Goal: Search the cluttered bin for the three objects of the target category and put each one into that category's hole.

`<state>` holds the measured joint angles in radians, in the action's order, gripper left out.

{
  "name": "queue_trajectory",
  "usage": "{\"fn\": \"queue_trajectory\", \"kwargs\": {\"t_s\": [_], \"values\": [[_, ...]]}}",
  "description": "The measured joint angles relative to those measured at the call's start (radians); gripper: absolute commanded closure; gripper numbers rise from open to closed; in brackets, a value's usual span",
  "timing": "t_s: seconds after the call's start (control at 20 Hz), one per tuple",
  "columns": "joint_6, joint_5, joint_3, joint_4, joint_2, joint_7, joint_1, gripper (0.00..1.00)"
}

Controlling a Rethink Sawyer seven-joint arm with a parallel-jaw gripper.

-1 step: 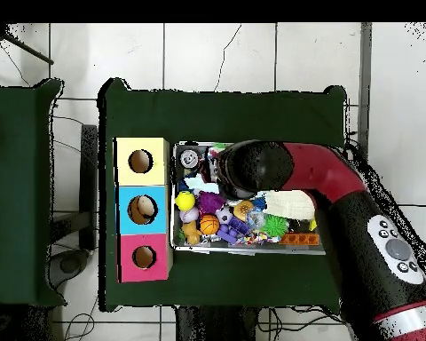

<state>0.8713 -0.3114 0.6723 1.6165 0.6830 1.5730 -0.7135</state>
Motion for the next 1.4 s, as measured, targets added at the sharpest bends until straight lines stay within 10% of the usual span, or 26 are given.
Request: {"fn": "queue_trajectory", "kwargs": {"t_s": [0.5, 1.4], "values": [[0.011, 0.000, -0.034, -0.085, 0.021, 0.000, 0.199, 0.00], [0.249, -0.012, -0.084, -0.627, -0.224, 0.000, 0.455, 0.00]]}}
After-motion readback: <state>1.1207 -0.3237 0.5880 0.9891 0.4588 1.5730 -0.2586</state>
